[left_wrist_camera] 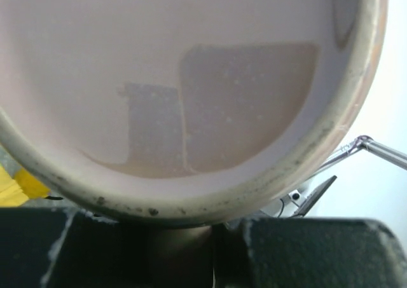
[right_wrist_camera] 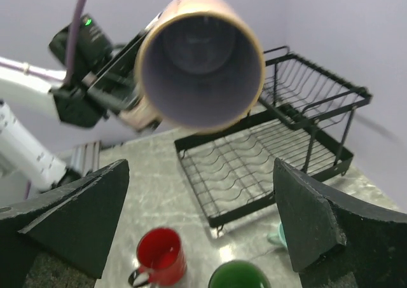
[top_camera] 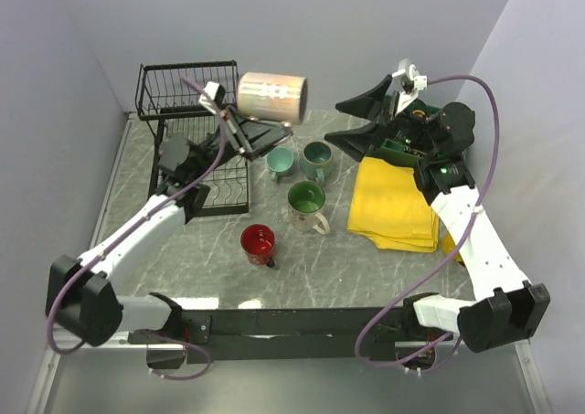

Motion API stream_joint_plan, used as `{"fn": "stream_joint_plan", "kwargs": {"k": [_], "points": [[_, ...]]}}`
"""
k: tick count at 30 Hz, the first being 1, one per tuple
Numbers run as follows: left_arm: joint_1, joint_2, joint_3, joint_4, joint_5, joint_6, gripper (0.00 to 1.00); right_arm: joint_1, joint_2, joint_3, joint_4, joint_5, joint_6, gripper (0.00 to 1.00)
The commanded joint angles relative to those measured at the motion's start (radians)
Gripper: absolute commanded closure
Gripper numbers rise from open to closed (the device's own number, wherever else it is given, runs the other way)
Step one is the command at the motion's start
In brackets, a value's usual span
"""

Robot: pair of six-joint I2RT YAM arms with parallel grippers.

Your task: Load the cups into the dish rack

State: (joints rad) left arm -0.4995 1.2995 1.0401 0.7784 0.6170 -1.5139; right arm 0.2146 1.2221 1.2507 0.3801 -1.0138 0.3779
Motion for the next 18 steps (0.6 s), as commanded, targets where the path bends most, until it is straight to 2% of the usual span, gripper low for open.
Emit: {"fn": "stream_joint_plan", "kwargs": {"k": [1, 2, 3, 6, 8, 9, 13, 18], "points": [[0.058, -0.152, -0.058, 0.032, -0.033, 0.052, 0.99, -0.021, -0.064, 0.056, -0.243, -0.117, -0.184, 0.00], [0.070, -0.210, -0.095, -0.067, -0.039, 0.099, 0.99, -0.021, -0.078, 0.079, -0.336, -0.120, -0.247, 0.00], [0.096, -0.239, -0.109, -0.133, -0.048, 0.134, 0.99, -0.024, -0.082, 0.126, -0.535, -0.117, -0.381, 0.00], [0.140, -0.354, -0.152, -0.400, -0.103, 0.292, 0.99, -0.030, -0.108, 0.180, -0.857, -0.054, -0.616, 0.00], [0.163, -0.423, -0.179, -0.516, -0.163, 0.392, 0.99, -0.043, -0.154, 0.152, -0.923, -0.013, -0.674, 0.00], [0.189, -0.442, -0.193, -0.590, -0.180, 0.418, 0.99, -0.052, -0.174, 0.085, -0.929, -0.009, -0.688, 0.00], [0.240, -0.499, -0.252, -0.679, -0.287, 0.535, 0.99, -0.110, -0.256, -0.132, -0.857, -0.046, -0.669, 0.00], [0.297, -0.517, -0.391, -0.581, -0.379, 0.583, 0.99, -0.202, -0.325, -0.381, -0.668, -0.142, -0.594, 0.00]]}}
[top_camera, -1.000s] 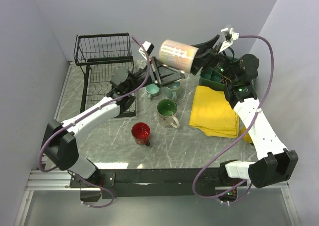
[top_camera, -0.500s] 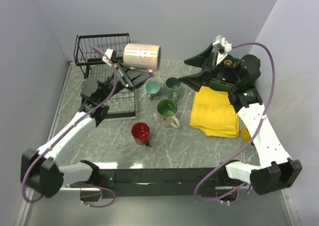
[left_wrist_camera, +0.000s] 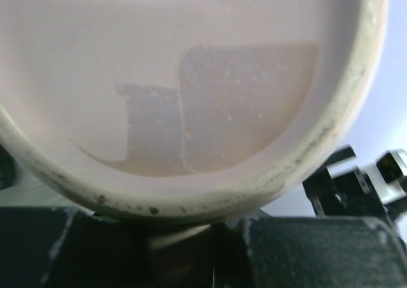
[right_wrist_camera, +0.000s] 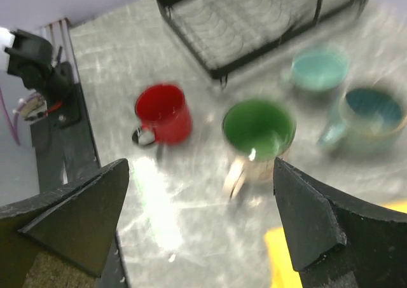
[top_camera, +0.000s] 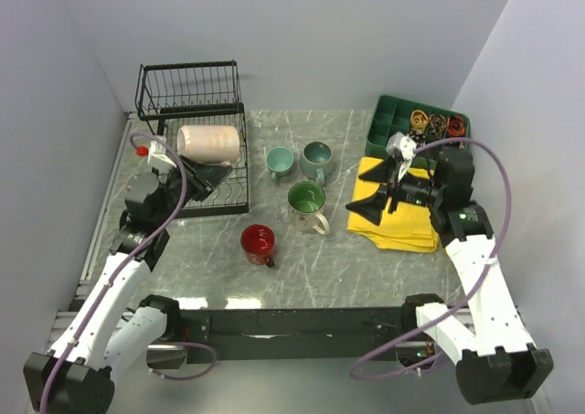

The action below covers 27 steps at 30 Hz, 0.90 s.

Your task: Load the cups into the dish rack

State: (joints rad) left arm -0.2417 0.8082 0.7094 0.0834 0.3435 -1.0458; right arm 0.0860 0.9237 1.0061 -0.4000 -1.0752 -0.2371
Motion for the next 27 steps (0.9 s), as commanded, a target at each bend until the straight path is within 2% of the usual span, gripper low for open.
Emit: {"fn": "stream_joint_plan", "kwargs": {"k": [1, 7, 12, 20, 27], "points": [[0.047, -0.024, -0.080, 0.168, -0.121, 0.122, 0.99, -0.106, -0.039, -0.161, 0.145, -0.091, 0.045, 0.00], [0.105, 0.042, -0.165, 0.283, -0.254, 0.162, 0.99, -0.180, -0.098, -0.310, 0.224, -0.135, 0.042, 0.00], [0.127, 0.163, -0.169, 0.361, -0.340, 0.233, 0.99, -0.206, -0.109, -0.311, 0.158, -0.112, -0.036, 0.00], [0.153, 0.328, -0.107, 0.345, -0.517, 0.328, 0.99, -0.259, -0.140, -0.317, 0.162, -0.132, -0.019, 0.00], [0.173, 0.454, -0.019, 0.329, -0.569, 0.388, 0.99, -0.287, -0.140, -0.322, 0.174, -0.137, -0.004, 0.00]]}}
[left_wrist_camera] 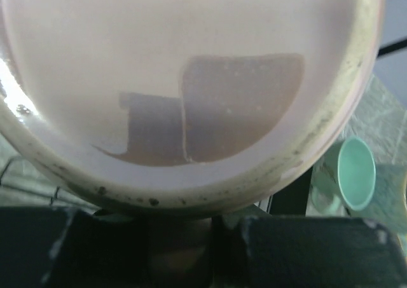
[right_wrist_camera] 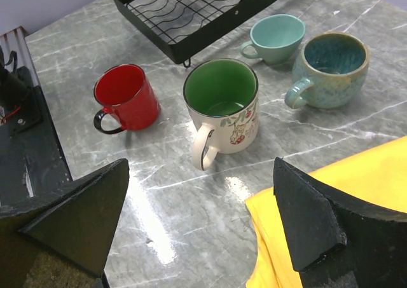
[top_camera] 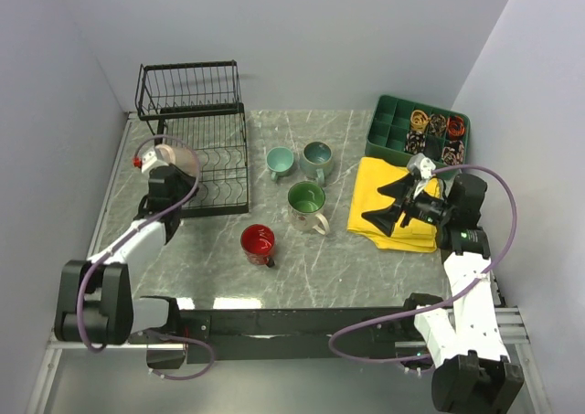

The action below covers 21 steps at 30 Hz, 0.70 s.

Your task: Load the cups into the dish rack

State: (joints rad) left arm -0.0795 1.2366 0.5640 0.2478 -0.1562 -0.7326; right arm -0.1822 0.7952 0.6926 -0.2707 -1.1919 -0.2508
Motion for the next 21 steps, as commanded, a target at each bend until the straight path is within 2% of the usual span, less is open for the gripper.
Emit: {"fn": "stream_joint_plan", "kwargs": {"k": [1, 21], "points": [[0.014, 0.062, 0.148, 0.163, -0.069, 0.084, 0.99, -0.022, -0.013, -0.008, 0.048, -0.020, 0.010, 0.00], [0.073, 0.406, 0.402, 0.082, -0.094, 0.176, 0.99, -0.126, -0.021, -0.027, 0.076, -0.058, 0.042, 0.00]]}}
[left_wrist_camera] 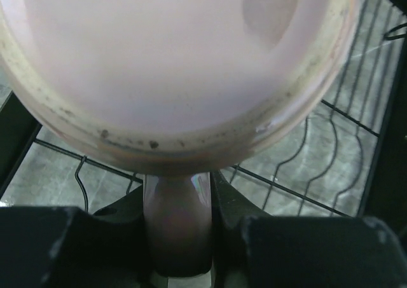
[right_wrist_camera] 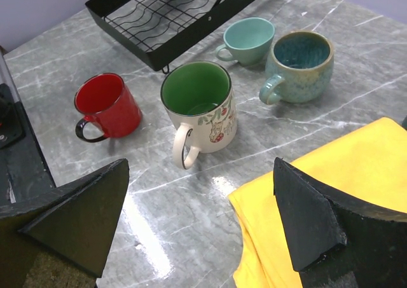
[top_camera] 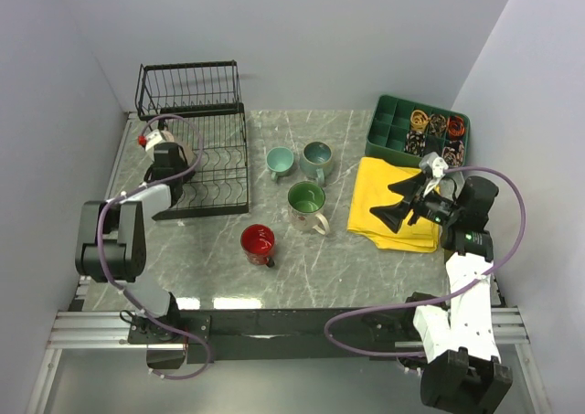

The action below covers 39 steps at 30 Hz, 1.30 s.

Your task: Load the cups into the dish rack

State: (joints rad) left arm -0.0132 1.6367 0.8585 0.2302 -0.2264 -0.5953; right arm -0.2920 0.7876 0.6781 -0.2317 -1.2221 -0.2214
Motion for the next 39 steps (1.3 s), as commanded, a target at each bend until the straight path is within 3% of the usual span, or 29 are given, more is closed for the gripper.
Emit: {"fn": "stream_joint_plan", "kwargs": {"k": [1, 12, 21, 39], "points": [[0.009, 0.026, 0.129, 0.090, -0.024, 0.040, 0.99, -0.019, -0.013, -0.012, 0.040, -0.030, 0.014, 0.00], [0.010, 0.159, 0.249, 0.031, -0.059, 0.071, 0.99, -0.055, -0.021, -0.020, 0.055, -0.043, 0.033, 0.00], [0.010, 0.264, 0.375, -0.071, -0.080, 0.124, 0.93, -0.059, -0.016, -0.020, 0.055, -0.047, 0.033, 0.00], [0.009, 0.291, 0.421, -0.147, -0.071, 0.101, 0.59, -0.078, -0.025, -0.020, 0.060, -0.057, 0.040, 0.00]]}}
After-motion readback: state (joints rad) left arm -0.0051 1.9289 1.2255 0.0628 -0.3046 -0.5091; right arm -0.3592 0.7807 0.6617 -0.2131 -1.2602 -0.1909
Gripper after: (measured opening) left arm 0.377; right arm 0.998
